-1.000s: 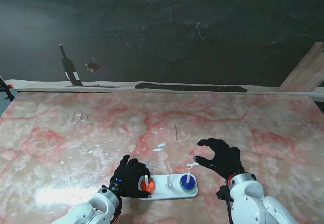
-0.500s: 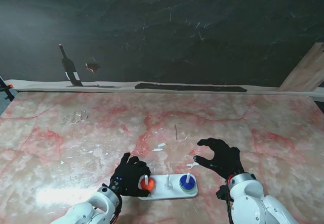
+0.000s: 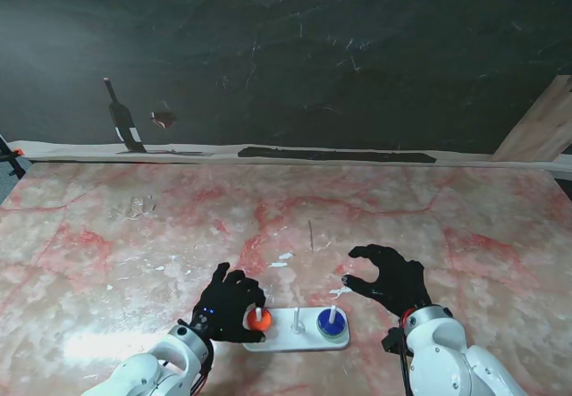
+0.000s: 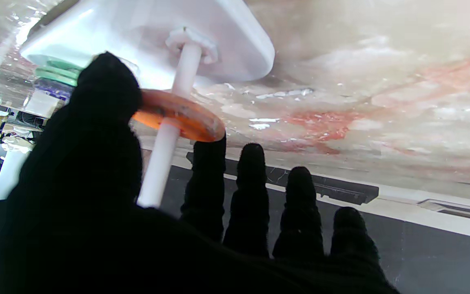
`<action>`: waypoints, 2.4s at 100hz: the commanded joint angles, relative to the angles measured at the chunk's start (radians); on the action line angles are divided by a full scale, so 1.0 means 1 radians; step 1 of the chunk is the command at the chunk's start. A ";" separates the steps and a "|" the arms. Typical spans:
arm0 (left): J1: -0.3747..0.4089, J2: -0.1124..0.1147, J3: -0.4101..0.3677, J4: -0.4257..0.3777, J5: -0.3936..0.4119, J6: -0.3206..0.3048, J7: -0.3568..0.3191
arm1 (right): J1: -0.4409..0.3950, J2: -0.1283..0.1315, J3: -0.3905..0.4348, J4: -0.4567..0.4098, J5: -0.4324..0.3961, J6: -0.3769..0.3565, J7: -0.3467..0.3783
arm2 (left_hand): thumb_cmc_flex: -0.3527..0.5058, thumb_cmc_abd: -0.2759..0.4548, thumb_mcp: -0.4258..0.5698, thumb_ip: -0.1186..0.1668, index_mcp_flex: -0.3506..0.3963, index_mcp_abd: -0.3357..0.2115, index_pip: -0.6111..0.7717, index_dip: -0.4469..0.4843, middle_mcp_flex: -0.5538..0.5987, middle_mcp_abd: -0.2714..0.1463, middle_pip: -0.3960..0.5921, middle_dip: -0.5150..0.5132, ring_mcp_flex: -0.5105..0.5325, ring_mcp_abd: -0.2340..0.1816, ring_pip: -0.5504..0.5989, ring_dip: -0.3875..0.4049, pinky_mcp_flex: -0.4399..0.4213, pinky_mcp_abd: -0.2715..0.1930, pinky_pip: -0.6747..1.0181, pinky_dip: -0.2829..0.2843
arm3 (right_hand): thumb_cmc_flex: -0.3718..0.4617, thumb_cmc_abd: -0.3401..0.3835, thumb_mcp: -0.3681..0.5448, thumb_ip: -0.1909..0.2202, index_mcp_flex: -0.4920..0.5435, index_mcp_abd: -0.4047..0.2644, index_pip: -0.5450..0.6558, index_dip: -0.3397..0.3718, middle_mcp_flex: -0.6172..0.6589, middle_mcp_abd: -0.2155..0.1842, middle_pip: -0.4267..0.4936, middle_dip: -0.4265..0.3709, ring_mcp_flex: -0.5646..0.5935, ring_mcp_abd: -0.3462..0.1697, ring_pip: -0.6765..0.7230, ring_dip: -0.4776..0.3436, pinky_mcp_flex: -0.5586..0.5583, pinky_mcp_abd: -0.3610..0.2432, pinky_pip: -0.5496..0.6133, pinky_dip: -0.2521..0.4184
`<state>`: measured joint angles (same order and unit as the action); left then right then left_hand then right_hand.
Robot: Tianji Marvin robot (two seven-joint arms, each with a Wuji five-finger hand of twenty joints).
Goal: Move the three rings of the Hanoi Tower from the left rod to the right rod
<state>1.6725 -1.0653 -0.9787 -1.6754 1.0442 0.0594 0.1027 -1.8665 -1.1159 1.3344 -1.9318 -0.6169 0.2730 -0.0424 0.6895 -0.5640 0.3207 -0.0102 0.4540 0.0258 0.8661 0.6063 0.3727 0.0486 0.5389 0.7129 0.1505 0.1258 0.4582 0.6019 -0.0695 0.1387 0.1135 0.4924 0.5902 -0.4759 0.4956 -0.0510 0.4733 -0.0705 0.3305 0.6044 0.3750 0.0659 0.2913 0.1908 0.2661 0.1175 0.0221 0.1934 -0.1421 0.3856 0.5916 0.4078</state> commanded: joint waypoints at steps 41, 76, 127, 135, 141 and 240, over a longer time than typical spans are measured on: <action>0.034 0.010 -0.043 -0.113 0.036 -0.021 -0.051 | -0.001 -0.004 -0.003 0.003 0.008 -0.012 0.010 | 0.088 0.020 0.099 0.010 0.126 -0.098 0.152 0.019 0.065 -0.020 -0.004 -0.005 0.034 0.000 -0.002 0.001 -0.008 -0.003 0.016 0.034 | 0.018 0.007 -0.017 0.014 -0.014 0.002 -0.013 0.003 -0.022 0.004 -0.002 0.002 -0.002 0.001 -0.007 0.017 -0.016 -0.011 0.015 0.018; 0.047 0.011 -0.065 -0.173 0.043 -0.026 -0.085 | -0.007 -0.005 0.005 0.001 0.023 -0.012 0.010 | 0.083 0.013 0.108 0.006 0.133 -0.102 0.146 0.019 0.075 -0.019 -0.009 -0.007 0.046 0.004 -0.006 -0.002 -0.010 -0.001 0.023 0.047 | 0.018 0.007 -0.016 0.014 -0.013 0.007 -0.013 0.002 -0.021 0.007 -0.001 0.002 -0.002 0.002 -0.007 0.017 -0.017 -0.009 0.013 0.021; 0.012 0.010 -0.044 -0.212 0.014 -0.033 -0.127 | -0.015 -0.007 0.016 -0.002 0.035 -0.005 0.011 | 0.080 0.009 0.115 0.002 0.144 -0.103 0.140 0.020 0.082 -0.017 -0.015 -0.010 0.052 0.006 -0.013 -0.004 -0.012 0.000 0.027 0.061 | 0.020 0.006 -0.016 0.014 -0.013 0.009 -0.014 0.001 -0.022 0.009 -0.001 0.002 -0.002 0.002 -0.007 0.016 -0.017 -0.006 0.012 0.025; -0.011 0.008 -0.023 -0.209 0.004 -0.033 -0.128 | -0.017 -0.007 0.019 0.000 0.037 -0.002 0.012 | 0.078 0.008 0.115 0.001 0.145 -0.102 0.139 0.020 0.083 -0.017 -0.016 -0.010 0.054 0.005 -0.013 -0.004 -0.012 0.001 0.027 0.063 | 0.020 0.007 -0.017 0.014 -0.012 0.009 -0.014 0.001 -0.022 0.008 0.000 0.002 -0.003 0.003 -0.007 0.016 -0.017 -0.006 0.011 0.026; -0.030 0.007 -0.006 -0.206 -0.005 -0.034 -0.128 | -0.017 -0.007 0.022 0.001 0.037 0.002 0.013 | 0.080 0.008 0.116 0.002 0.145 -0.103 0.139 0.020 0.083 -0.017 -0.016 -0.010 0.054 0.006 -0.014 -0.004 -0.012 0.001 0.027 0.064 | 0.021 0.007 -0.017 0.014 -0.013 0.010 -0.015 0.001 -0.022 0.009 -0.001 0.002 -0.003 0.002 -0.007 0.016 -0.017 -0.006 0.011 0.026; -0.410 -0.060 0.358 0.076 -0.246 -0.034 -0.053 | -0.038 -0.017 0.068 0.031 0.079 0.012 -0.012 | 0.077 0.008 0.119 0.000 0.145 -0.100 0.128 0.023 0.086 -0.014 -0.021 -0.008 0.053 0.007 -0.012 -0.001 -0.011 -0.001 0.020 0.069 | 0.028 0.011 -0.022 0.015 -0.016 0.010 -0.014 0.002 -0.028 0.008 0.002 0.003 -0.002 0.004 -0.007 0.017 -0.017 -0.009 0.005 0.030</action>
<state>1.2689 -1.1192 -0.6254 -1.6058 0.7994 0.0301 0.0486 -1.8936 -1.1270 1.4019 -1.9027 -0.5402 0.2797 -0.0509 0.6934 -0.6167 0.3218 -0.0131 0.5114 0.0297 0.8680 0.5931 0.4348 0.0486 0.5287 0.7132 0.1891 0.1313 0.4605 0.6019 -0.0713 0.1387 0.1398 0.5420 0.5905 -0.4756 0.4955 -0.0510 0.4730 -0.0668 0.3288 0.6044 0.3746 0.0758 0.2913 0.1908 0.2661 0.1186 0.0222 0.1934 -0.1421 0.3856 0.5916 0.4115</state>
